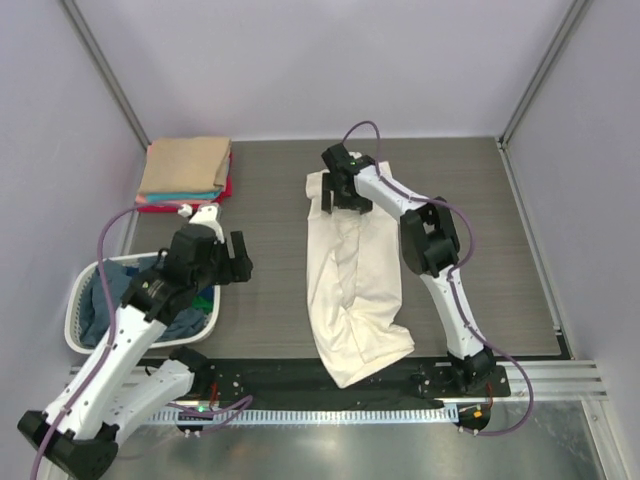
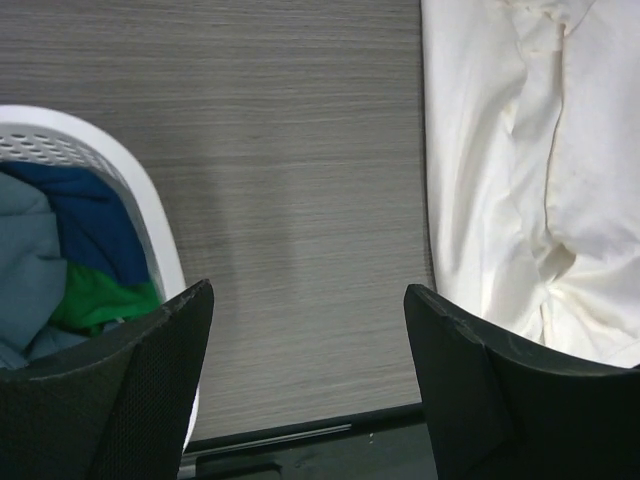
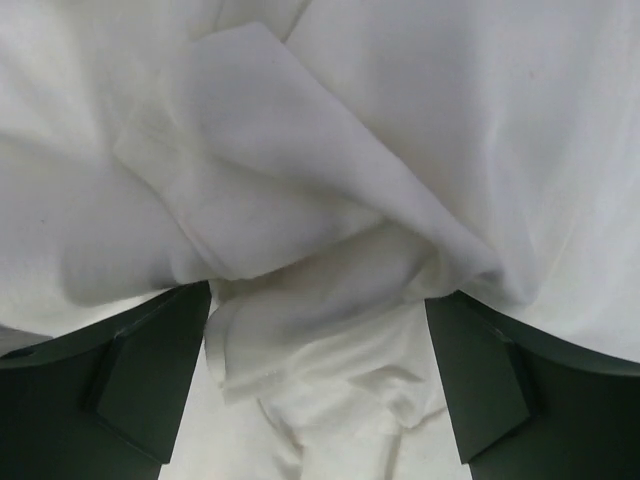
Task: Fold and stack the t-shirts
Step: Fold the tshirt
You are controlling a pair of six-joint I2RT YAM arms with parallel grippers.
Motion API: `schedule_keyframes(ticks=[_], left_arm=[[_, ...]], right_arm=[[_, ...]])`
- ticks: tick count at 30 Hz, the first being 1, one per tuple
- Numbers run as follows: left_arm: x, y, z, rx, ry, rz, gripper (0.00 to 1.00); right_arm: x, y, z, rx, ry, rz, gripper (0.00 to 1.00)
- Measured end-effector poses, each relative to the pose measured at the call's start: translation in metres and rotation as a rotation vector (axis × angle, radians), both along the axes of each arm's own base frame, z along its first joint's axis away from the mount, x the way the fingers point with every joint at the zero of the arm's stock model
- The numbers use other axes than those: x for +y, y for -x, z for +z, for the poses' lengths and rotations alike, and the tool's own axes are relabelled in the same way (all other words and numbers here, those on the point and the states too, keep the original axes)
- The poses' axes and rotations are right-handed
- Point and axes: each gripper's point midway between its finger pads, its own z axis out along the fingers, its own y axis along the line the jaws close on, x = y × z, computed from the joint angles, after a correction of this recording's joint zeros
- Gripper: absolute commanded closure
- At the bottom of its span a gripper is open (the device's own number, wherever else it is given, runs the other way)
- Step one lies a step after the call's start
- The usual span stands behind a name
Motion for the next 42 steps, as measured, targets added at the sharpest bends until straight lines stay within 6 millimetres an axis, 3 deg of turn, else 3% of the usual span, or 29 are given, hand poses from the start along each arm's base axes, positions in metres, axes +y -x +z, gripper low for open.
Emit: schedule_keyframes(ticks=[2, 5, 8, 10, 14, 18, 21, 25, 29, 31, 32, 34, 36, 39, 42], left_arm=[[0.005, 0.007, -0.002, -0.024, 0.004, 0.004, 0.19], [0.010, 0.015, -0.010, -0.041, 0.007, 0.003, 0.18], [0.011, 0.015, -0.010, -0.051, 0.004, -0.003, 0.18], [0.010, 0.013, -0.011, -0.050, -0.001, -0.007, 0.18], [0.004, 0.010, -0.018, -0.018, -0.005, -0.024, 0.19], [-0.006, 0.006, -0.030, 0.039, 0.013, -0.038, 0.22], [-0.023, 0.002, -0.038, 0.072, 0.064, -0.043, 0.23], [-0.056, 0.005, -0.060, 0.121, 0.106, -0.089, 0.23], [-0.091, 0.015, -0.096, 0.213, 0.130, -0.127, 0.24], [-0.105, 0.019, -0.112, 0.252, 0.137, -0.139, 0.24], [-0.113, 0.022, -0.120, 0.271, 0.140, -0.143, 0.24], [-0.126, 0.028, -0.131, 0.297, 0.141, -0.158, 0.24], [-0.140, 0.033, -0.137, 0.309, 0.152, -0.177, 0.24], [-0.159, 0.039, -0.144, 0.319, 0.179, -0.195, 0.24], [-0.174, 0.044, -0.155, 0.339, 0.189, -0.203, 0.25]], right_arm=[[-0.002, -0.020, -0.002, 0.008, -0.011, -0.019, 0.05], [-0.001, -0.074, 0.003, -0.068, -0.075, -0.067, 0.06], [-0.009, -0.129, 0.013, -0.189, -0.213, -0.141, 0.08], [-0.016, -0.149, 0.017, -0.222, -0.320, -0.164, 0.07], [-0.017, -0.168, 0.026, -0.251, -0.482, -0.118, 0.04], [-0.006, -0.157, 0.033, -0.233, -0.528, -0.034, 0.01], [0.001, -0.131, 0.041, -0.187, -0.517, 0.012, 0.00], [-0.010, -0.075, 0.104, -0.204, -0.488, 0.045, 0.00], [-0.050, -0.005, 0.182, -0.316, -0.470, 0.021, 0.00], [-0.073, 0.037, 0.199, -0.357, -0.464, -0.011, 0.01], [-0.087, 0.063, 0.195, -0.357, -0.458, -0.036, 0.01], [-0.106, 0.108, 0.168, -0.310, -0.441, -0.081, 0.03], [-0.118, 0.148, 0.128, -0.224, -0.427, -0.115, 0.05], [-0.129, 0.210, 0.049, -0.005, -0.390, -0.168, 0.06], [-0.137, 0.258, 0.011, 0.142, -0.374, -0.203, 0.08]])
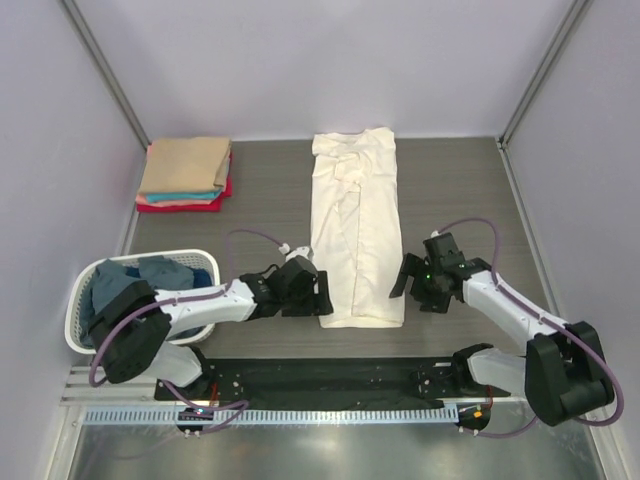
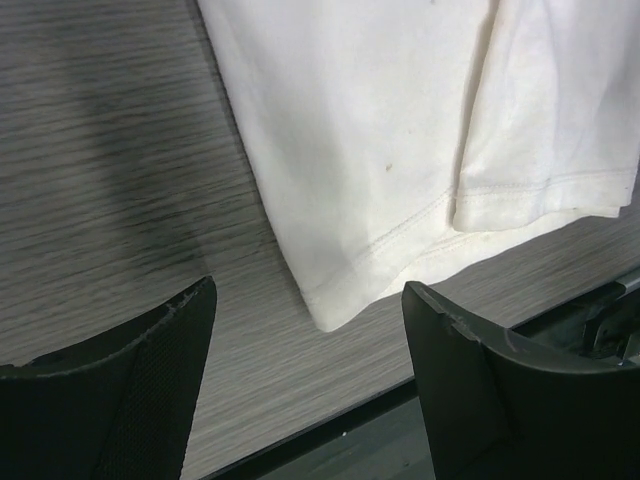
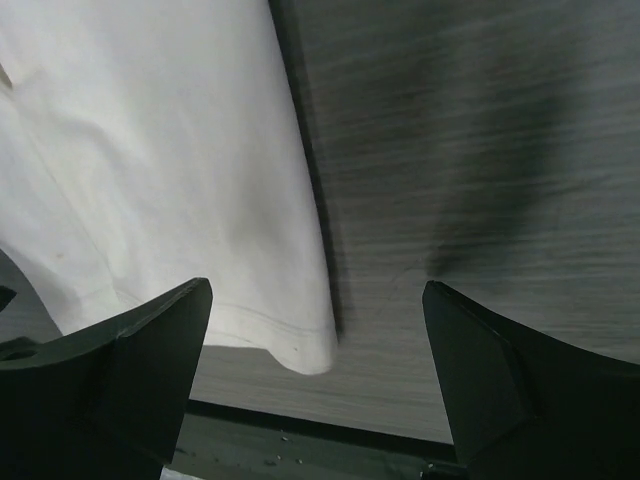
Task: Fold and stack the t-shirts
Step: Fold the tshirt
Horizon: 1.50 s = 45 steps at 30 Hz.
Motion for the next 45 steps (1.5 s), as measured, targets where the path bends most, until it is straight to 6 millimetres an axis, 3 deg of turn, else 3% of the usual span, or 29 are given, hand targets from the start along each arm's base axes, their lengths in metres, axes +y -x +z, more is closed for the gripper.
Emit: schedule_keyframes(ticks=[2, 5, 9, 11, 14, 16, 17, 18, 19, 20, 21, 26, 29, 33, 36, 40, 45], left_arm=[[-0.006, 0.005, -0.008, 0.016, -0.005, 0.007, 0.28], [-0.014, 0.006, -0.010, 0.012, 0.015, 0.029, 0.29], [-0.020, 0.010, -0.011, -0.002, 0.034, 0.054, 0.34], [-0.021, 0.010, -0.011, -0.004, 0.042, 0.066, 0.37], [-0.023, 0.011, -0.012, -0.002, 0.049, 0.078, 0.41], [-0.023, 0.010, -0.013, -0.002, 0.053, 0.090, 0.46], [-0.023, 0.010, -0.014, -0.003, 0.054, 0.095, 0.56], [-0.023, 0.011, -0.015, -0.002, 0.057, 0.099, 0.64], [-0.021, 0.012, -0.017, -0.001, 0.050, 0.100, 0.72], [-0.020, 0.013, -0.019, 0.002, 0.048, 0.104, 0.93], [-0.019, 0.013, -0.020, 0.005, 0.048, 0.106, 1.00], [-0.018, 0.022, -0.019, 0.005, 0.032, 0.078, 1.00], [-0.018, 0.036, 0.000, -0.003, 0.049, 0.056, 1.00], [-0.027, 0.052, 0.049, -0.046, 0.119, 0.010, 1.00], [-0.029, 0.051, 0.078, -0.081, 0.146, 0.006, 1.00], [-0.021, 0.027, 0.109, -0.139, 0.109, 0.035, 1.00], [-0.004, -0.032, 0.139, -0.199, 0.074, 0.102, 1.00]], right_arm=[[0.000, 0.016, -0.004, 0.015, -0.025, -0.008, 0.09], [0.005, 0.022, -0.003, -0.007, -0.067, -0.010, 0.15], [0.015, 0.029, -0.010, -0.010, -0.124, -0.009, 0.35], [0.019, 0.032, -0.011, -0.011, -0.145, -0.010, 0.39], [0.024, 0.037, -0.013, -0.017, -0.175, -0.005, 0.53], [0.025, 0.040, -0.015, -0.016, -0.186, -0.008, 0.69], [0.025, 0.043, -0.017, -0.008, -0.187, -0.010, 0.75], [0.025, 0.046, -0.019, 0.002, -0.192, -0.013, 0.87], [0.025, 0.048, -0.021, 0.004, -0.194, -0.015, 0.91], [0.025, 0.050, -0.022, 0.007, -0.195, -0.017, 0.96], [0.025, 0.052, -0.022, 0.009, -0.198, -0.018, 0.99], [0.024, 0.059, -0.015, 0.006, -0.206, -0.013, 0.99], [0.023, 0.065, 0.005, -0.021, -0.218, -0.005, 0.99], [0.025, 0.062, 0.047, -0.104, -0.259, -0.003, 0.99], [0.026, 0.059, 0.068, -0.138, -0.274, -0.012, 0.99], [0.025, 0.042, 0.084, -0.127, -0.227, -0.030, 0.99], [0.032, -0.013, 0.116, -0.165, -0.141, -0.020, 0.99]])
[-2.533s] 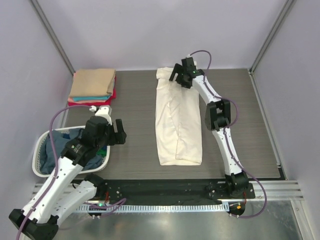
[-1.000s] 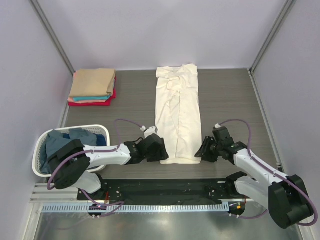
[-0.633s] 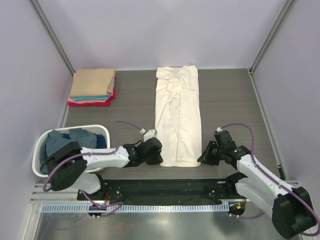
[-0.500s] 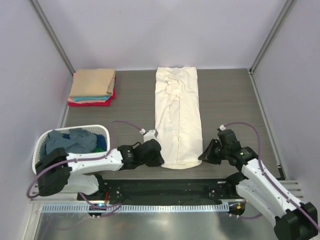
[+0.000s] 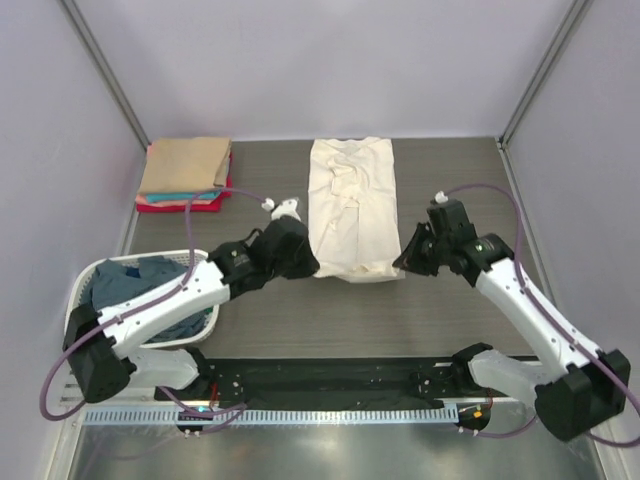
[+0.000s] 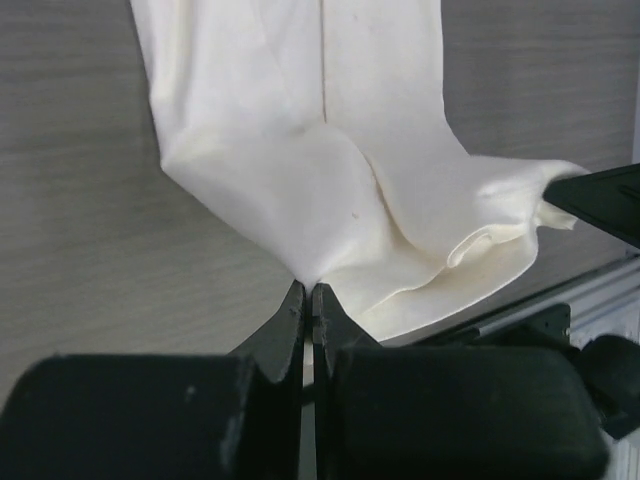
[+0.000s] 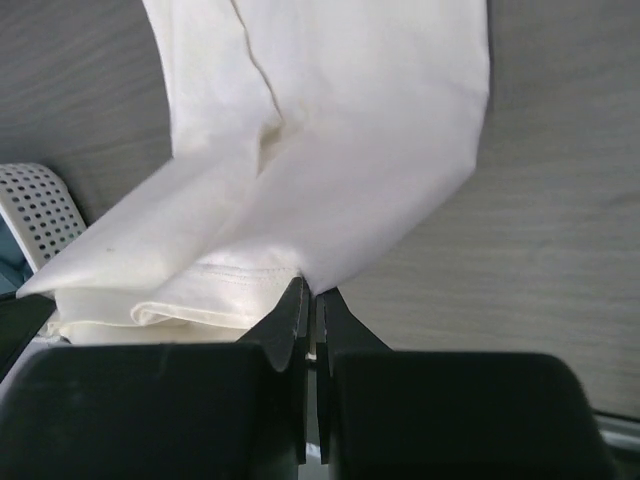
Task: Fold and stack the t-shirts
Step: Fold the tshirt
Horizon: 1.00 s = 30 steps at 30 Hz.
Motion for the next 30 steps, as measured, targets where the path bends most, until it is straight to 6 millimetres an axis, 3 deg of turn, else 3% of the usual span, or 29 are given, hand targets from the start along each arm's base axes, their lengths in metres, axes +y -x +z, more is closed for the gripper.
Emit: schedule_keyframes(ticks=[6, 15, 20, 27, 28, 29, 30], left_arm=[[0.012, -0.078, 0.005, 0.006, -0.058, 0.042, 1.00], [0.009, -0.171, -0.023, 0.078, -0.086, 0.021, 1.00], [0.008, -0.215, -0.042, 0.119, -0.066, 0.004, 1.00], [0.006, -0.250, -0.070, 0.180, -0.058, -0.011, 0.96], [0.006, -0.253, -0.073, 0.189, -0.061, -0.013, 0.92], [0.006, -0.256, -0.077, 0.196, -0.062, -0.014, 0.89], [0.005, -0.261, -0.080, 0.202, -0.063, -0.014, 0.88]], right_arm=[[0.003, -0.076, 0.020, -0.067, 0.063, -0.015, 0.99], [-0.014, -0.175, -0.005, -0.045, 0.105, -0.057, 0.99], [-0.014, -0.208, -0.026, -0.020, 0.102, -0.045, 0.99], [-0.016, -0.241, -0.047, 0.003, 0.078, -0.037, 0.98], [-0.017, -0.246, -0.051, 0.011, 0.070, -0.038, 0.93], [-0.018, -0.252, -0.054, 0.017, 0.057, -0.037, 0.68], [-0.019, -0.257, -0.056, 0.020, 0.045, -0.042, 0.50]])
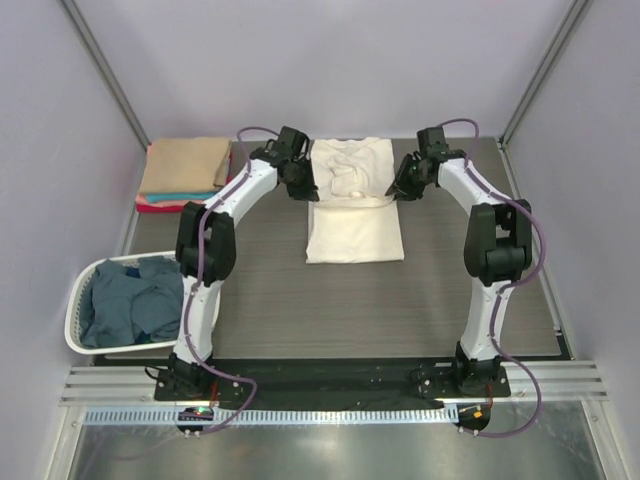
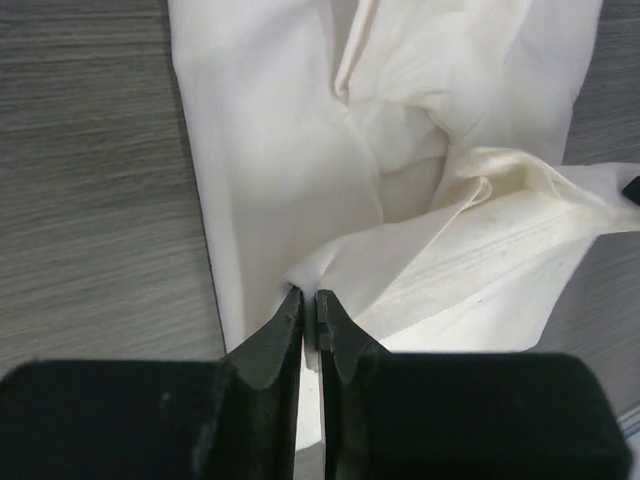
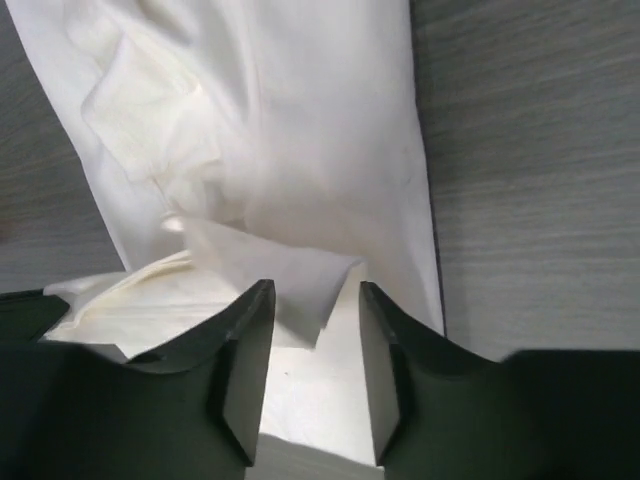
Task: Fold and stack the t-shirts
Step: Fold the tshirt
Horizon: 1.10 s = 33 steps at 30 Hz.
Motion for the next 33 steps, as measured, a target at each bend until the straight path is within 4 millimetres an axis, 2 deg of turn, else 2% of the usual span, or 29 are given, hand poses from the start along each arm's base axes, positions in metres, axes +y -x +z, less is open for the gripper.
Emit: schedule_keyframes(ticks=[1, 2, 4, 6, 7, 9, 11, 13, 15, 18, 21, 23, 25, 26, 28, 33], left_arm=[[0.000, -0.004, -0.003, 0.016, -0.003, 0.001, 0.84], [-0.001, -0.011, -0.005, 0.019, -0.001, 0.002, 0.69], [0.000, -0.029, -0.006, 0.027, 0.000, 0.012, 0.53], [0.004, -0.045, -0.001, 0.016, 0.008, 0.031, 0.48], [0.010, -0.052, 0.006, 0.007, 0.011, 0.045, 0.43], [0.020, -0.053, 0.017, -0.004, 0.005, 0.062, 0.41], [0.032, -0.049, 0.030, -0.019, 0.001, 0.083, 0.42], [0.044, -0.030, 0.041, -0.013, -0.009, 0.095, 0.43], [0.048, -0.004, 0.052, -0.012, -0.013, 0.087, 0.43], [0.038, 0.031, 0.059, -0.024, -0.006, 0.043, 0.43], [0.020, 0.070, 0.046, -0.007, 0.012, -0.015, 0.41], [0.010, 0.099, 0.026, 0.040, 0.035, -0.054, 0.41], [0.010, 0.120, 0.002, 0.093, 0.043, -0.065, 0.40], [0.012, 0.125, -0.007, 0.116, 0.043, -0.060, 0.40], [0.016, 0.135, -0.025, 0.152, 0.039, -0.052, 0.40], [0.019, 0.152, -0.047, 0.179, 0.038, -0.044, 0.41]], right_arm=[[-0.002, -0.006, -0.005, 0.007, -0.009, -0.002, 0.34], [-0.005, -0.013, -0.008, 0.008, -0.018, -0.003, 0.20], [-0.012, -0.030, -0.010, 0.000, -0.028, 0.000, 0.17], [-0.018, -0.047, -0.004, -0.023, -0.034, -0.002, 0.16], [-0.021, -0.054, 0.003, -0.042, -0.035, -0.003, 0.16], [-0.028, -0.059, 0.019, -0.079, -0.029, -0.005, 0.16], [-0.034, -0.055, 0.038, -0.112, -0.022, -0.006, 0.17], [-0.035, -0.039, 0.053, -0.128, -0.017, 0.001, 0.17], [-0.032, -0.012, 0.064, -0.145, -0.017, 0.020, 0.17], [-0.023, 0.030, 0.063, -0.125, -0.022, 0.058, 0.17], [-0.016, 0.071, 0.037, -0.069, -0.029, 0.100, 0.16], [-0.014, 0.098, 0.010, 0.002, -0.037, 0.116, 0.16], [-0.014, 0.118, -0.015, 0.073, -0.052, 0.121, 0.16], [-0.012, 0.129, -0.028, 0.107, -0.065, 0.124, 0.16], [-0.011, 0.144, -0.042, 0.148, -0.086, 0.123, 0.16], [-0.007, 0.159, -0.062, 0.175, -0.128, 0.116, 0.18]])
